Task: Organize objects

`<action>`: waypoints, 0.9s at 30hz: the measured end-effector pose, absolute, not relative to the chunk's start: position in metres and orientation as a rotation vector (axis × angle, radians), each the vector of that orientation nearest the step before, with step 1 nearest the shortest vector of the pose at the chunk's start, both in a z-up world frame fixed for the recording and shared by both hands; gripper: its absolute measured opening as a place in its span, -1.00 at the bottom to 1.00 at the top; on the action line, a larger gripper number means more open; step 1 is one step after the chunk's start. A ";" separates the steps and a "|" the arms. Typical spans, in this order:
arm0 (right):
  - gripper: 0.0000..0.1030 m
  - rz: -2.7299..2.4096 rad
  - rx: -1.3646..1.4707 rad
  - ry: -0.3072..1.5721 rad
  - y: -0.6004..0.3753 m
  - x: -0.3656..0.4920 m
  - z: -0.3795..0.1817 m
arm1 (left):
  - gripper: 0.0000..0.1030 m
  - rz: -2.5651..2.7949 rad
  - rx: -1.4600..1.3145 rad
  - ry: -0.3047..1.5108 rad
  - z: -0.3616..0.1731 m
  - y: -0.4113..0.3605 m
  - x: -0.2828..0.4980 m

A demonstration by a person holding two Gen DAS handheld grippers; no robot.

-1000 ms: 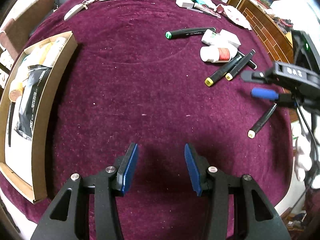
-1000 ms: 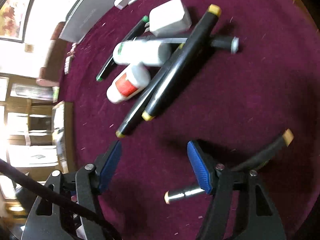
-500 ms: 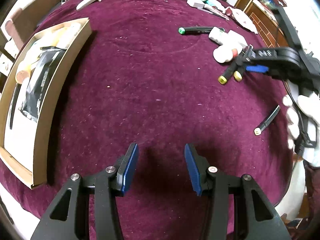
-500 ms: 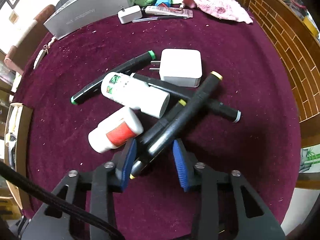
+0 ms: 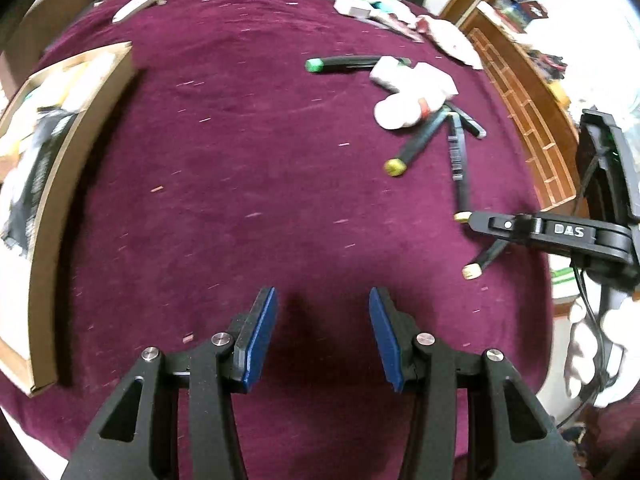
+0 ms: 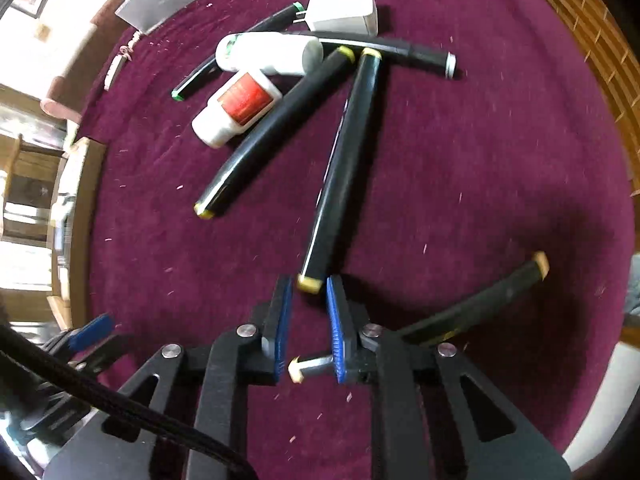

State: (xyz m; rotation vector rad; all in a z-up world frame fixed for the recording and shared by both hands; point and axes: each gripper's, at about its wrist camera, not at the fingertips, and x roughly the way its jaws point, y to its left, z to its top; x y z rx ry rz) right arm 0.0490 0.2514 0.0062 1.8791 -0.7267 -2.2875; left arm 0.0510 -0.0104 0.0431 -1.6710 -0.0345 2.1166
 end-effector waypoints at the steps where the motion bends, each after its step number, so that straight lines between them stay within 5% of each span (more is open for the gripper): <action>1: -0.72 -2.314 1.826 -0.772 0.258 0.056 0.016 | -0.19 2.095 -1.655 -0.035 0.045 -0.002 0.049; 4: -0.71 -2.471 1.674 -0.777 0.273 0.080 0.057 | -0.19 2.033 -1.601 -0.011 0.051 0.028 0.043; 6: -0.45 -2.730 1.519 -0.616 0.274 0.104 0.098 | -0.19 2.024 -1.551 0.036 0.055 0.052 0.036; 8: 0.98 -2.925 1.374 -0.565 0.278 0.130 0.124 | -0.19 2.019 -1.500 0.090 0.057 0.079 0.027; 11: 0.96 -2.780 1.470 -0.817 0.301 0.135 0.107 | -0.20 2.005 -1.462 0.186 0.051 0.121 0.013; 14: 0.63 -2.593 1.627 -1.057 0.317 0.139 0.070 | -0.20 1.997 -1.442 0.323 0.040 0.157 0.006; 22: 0.63 -2.579 1.702 -1.154 0.333 0.177 0.042 | -0.20 2.011 -1.348 0.560 0.015 0.216 0.002; 27: 0.63 -2.585 1.707 -1.197 0.342 0.187 0.041 | -0.04 2.011 -1.318 0.544 0.011 0.224 -0.001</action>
